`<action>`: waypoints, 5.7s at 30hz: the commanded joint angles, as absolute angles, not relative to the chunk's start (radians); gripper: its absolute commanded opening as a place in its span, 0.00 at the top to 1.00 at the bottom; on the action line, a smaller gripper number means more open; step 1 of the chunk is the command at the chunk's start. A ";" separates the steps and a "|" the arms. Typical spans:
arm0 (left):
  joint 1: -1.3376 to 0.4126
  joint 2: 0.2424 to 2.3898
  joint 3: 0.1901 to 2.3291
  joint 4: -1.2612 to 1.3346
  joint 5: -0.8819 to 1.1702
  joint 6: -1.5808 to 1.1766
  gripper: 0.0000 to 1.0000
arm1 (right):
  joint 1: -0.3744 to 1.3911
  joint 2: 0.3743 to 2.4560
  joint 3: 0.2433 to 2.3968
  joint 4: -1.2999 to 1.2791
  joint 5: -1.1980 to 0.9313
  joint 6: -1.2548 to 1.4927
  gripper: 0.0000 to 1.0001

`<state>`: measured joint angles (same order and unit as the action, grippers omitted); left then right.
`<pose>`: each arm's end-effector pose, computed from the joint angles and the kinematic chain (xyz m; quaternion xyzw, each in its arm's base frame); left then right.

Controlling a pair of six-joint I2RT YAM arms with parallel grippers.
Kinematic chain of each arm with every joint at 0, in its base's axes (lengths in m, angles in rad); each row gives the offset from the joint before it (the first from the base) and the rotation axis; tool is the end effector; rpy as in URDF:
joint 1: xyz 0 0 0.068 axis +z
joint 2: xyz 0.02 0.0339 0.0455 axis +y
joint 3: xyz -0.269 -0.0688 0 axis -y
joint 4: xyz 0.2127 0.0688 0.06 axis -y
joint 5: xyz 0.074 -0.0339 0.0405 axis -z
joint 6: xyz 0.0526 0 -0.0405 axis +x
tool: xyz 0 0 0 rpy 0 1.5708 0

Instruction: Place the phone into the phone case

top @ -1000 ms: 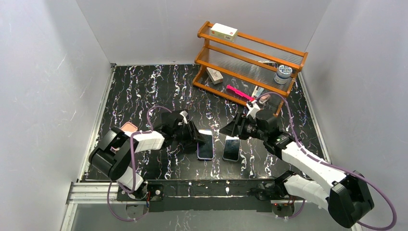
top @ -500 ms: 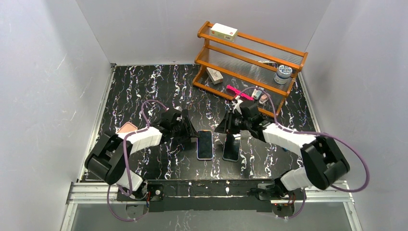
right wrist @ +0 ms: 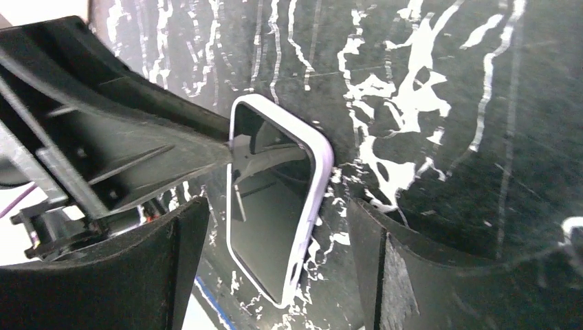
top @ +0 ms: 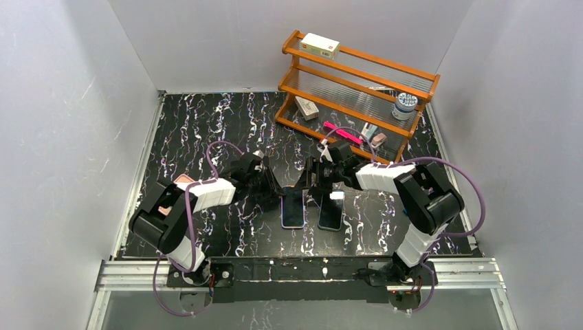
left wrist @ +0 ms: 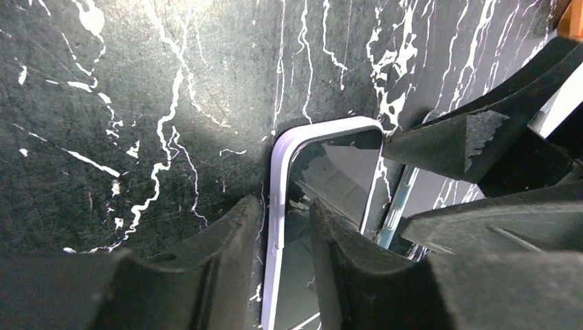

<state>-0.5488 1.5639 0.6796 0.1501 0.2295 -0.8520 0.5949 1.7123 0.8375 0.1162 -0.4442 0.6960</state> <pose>0.2432 -0.1627 0.1721 -0.0911 0.9044 -0.3401 0.2411 0.2594 0.2028 0.1715 -0.0416 0.8994 0.3934 0.1861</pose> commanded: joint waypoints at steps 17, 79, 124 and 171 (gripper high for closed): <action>-0.546 1.537 0.549 0.252 0.313 -0.867 0.85 | 0.566 1.860 0.667 0.885 -0.878 1.058 0.26; -0.486 1.143 0.691 0.086 0.886 -0.505 0.49 | 0.624 1.374 0.520 0.908 -0.994 0.694 0.99; -0.535 1.179 0.799 -0.160 0.442 -0.446 0.61 | 0.624 1.493 0.503 0.935 -0.828 0.806 0.99; -0.528 1.179 0.849 -0.318 -0.062 -0.390 0.02 | 0.626 1.490 0.727 0.102 -0.415 0.856 0.60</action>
